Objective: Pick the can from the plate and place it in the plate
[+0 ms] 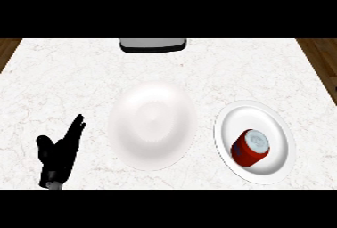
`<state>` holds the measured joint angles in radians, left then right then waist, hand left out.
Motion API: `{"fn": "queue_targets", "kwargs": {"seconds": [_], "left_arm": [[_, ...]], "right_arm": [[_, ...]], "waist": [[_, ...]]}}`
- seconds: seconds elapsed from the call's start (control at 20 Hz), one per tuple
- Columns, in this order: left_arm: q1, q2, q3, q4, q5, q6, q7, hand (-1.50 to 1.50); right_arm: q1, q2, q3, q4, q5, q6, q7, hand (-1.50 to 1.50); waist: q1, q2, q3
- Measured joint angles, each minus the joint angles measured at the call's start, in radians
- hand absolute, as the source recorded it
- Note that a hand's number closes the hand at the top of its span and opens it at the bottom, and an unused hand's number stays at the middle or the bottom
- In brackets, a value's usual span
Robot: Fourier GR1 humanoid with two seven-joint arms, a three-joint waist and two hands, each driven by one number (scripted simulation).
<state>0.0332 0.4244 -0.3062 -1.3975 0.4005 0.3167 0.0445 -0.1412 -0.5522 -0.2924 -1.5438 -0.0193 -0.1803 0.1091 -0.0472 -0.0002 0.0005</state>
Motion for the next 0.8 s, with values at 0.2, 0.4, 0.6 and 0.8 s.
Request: {"fn": "queue_targets", "kwargs": {"seconds": [0.2, 0.4, 0.6, 0.8], "left_arm": [[-0.024, -0.041, -0.018, -0.013, 0.004, -0.017, 0.037, 0.0], [-0.036, -0.069, -0.014, -0.004, -0.007, -0.041, 0.048, 0.0], [-0.048, -0.086, -0.018, -0.004, -0.017, -0.038, 0.06, 0.0], [-0.052, -0.091, -0.019, -0.005, -0.022, -0.046, 0.06, 0.0]], "right_arm": [[0.138, 0.079, -0.052, -0.097, -0.005, -0.058, -0.071, -1.5], [0.265, 0.084, -0.083, -0.233, -0.01, -0.016, -0.049, -1.5], [0.345, 0.002, -0.063, -0.325, 0.012, 0.08, 0.066, -1.5], [0.381, -0.098, -0.005, -0.386, 0.028, 0.203, 0.202, -1.5]], "waist": [[0.015, -0.003, 0.001], [0.027, -0.004, 0.002], [0.031, -0.004, 0.0], [0.04, -0.003, 0.0]]}}
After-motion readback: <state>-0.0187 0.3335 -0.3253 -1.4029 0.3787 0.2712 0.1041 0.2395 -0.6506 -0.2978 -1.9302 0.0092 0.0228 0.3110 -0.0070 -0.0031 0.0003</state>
